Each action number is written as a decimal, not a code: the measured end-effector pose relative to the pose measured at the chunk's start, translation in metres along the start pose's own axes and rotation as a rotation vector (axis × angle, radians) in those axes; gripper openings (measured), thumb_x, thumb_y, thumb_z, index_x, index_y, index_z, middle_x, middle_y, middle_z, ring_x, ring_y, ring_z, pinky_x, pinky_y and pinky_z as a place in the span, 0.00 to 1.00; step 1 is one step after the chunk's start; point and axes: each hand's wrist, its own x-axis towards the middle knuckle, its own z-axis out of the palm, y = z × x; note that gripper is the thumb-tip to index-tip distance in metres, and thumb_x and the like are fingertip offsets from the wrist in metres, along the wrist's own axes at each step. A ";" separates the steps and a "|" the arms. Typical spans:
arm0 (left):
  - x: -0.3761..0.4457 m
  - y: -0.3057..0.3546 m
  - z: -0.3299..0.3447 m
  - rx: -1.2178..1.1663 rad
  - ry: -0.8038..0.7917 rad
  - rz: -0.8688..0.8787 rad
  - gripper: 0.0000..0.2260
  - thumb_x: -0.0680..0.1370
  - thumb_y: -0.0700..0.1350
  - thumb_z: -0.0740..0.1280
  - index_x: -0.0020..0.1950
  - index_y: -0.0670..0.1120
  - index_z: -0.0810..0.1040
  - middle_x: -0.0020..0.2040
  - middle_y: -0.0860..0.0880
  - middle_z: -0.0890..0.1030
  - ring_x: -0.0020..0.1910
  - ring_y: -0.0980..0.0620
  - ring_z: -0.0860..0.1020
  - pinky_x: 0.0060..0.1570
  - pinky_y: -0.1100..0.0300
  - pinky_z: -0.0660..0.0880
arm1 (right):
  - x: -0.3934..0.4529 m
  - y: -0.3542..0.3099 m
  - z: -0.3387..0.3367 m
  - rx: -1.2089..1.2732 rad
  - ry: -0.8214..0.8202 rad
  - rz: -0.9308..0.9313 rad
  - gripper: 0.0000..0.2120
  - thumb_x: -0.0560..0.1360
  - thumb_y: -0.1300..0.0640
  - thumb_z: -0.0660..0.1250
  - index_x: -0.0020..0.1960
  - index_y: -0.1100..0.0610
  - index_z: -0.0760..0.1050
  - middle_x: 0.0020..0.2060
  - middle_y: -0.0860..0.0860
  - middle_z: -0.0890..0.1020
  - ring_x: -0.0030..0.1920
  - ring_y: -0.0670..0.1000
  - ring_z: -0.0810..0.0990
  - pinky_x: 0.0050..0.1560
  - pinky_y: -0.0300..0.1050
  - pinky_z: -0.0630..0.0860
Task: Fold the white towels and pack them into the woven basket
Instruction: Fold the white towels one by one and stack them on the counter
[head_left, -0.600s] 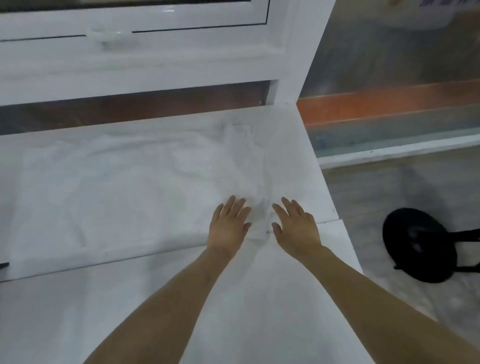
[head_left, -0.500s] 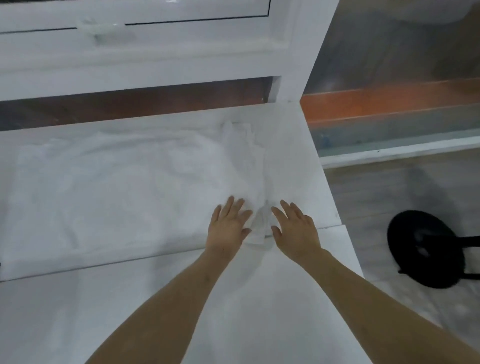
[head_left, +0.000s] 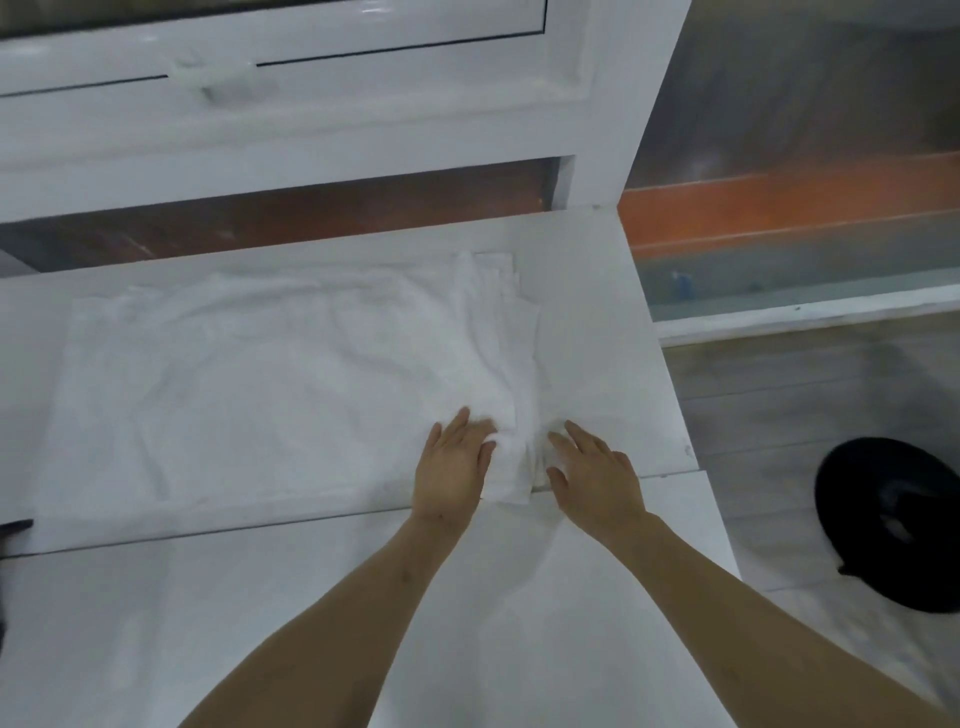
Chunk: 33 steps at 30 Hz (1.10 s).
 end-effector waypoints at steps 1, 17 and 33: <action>-0.002 0.004 -0.008 -0.055 0.026 -0.030 0.21 0.84 0.53 0.50 0.65 0.48 0.79 0.65 0.51 0.81 0.70 0.47 0.75 0.69 0.54 0.68 | -0.001 -0.002 -0.004 0.017 0.020 -0.006 0.26 0.82 0.47 0.60 0.79 0.49 0.62 0.81 0.49 0.61 0.78 0.53 0.64 0.70 0.56 0.69; -0.086 0.027 -0.220 -0.544 0.315 0.039 0.05 0.83 0.40 0.64 0.55 0.49 0.77 0.51 0.57 0.80 0.52 0.60 0.78 0.52 0.70 0.72 | -0.067 -0.138 -0.079 0.200 0.324 -0.154 0.34 0.79 0.38 0.66 0.80 0.49 0.61 0.79 0.49 0.66 0.77 0.53 0.67 0.69 0.55 0.72; -0.185 0.026 -0.443 -0.859 0.497 0.196 0.06 0.84 0.46 0.64 0.47 0.51 0.76 0.40 0.61 0.77 0.41 0.61 0.75 0.45 0.67 0.71 | -0.189 -0.258 -0.122 0.822 0.280 -0.061 0.06 0.82 0.51 0.64 0.46 0.49 0.71 0.35 0.47 0.76 0.33 0.48 0.72 0.38 0.46 0.70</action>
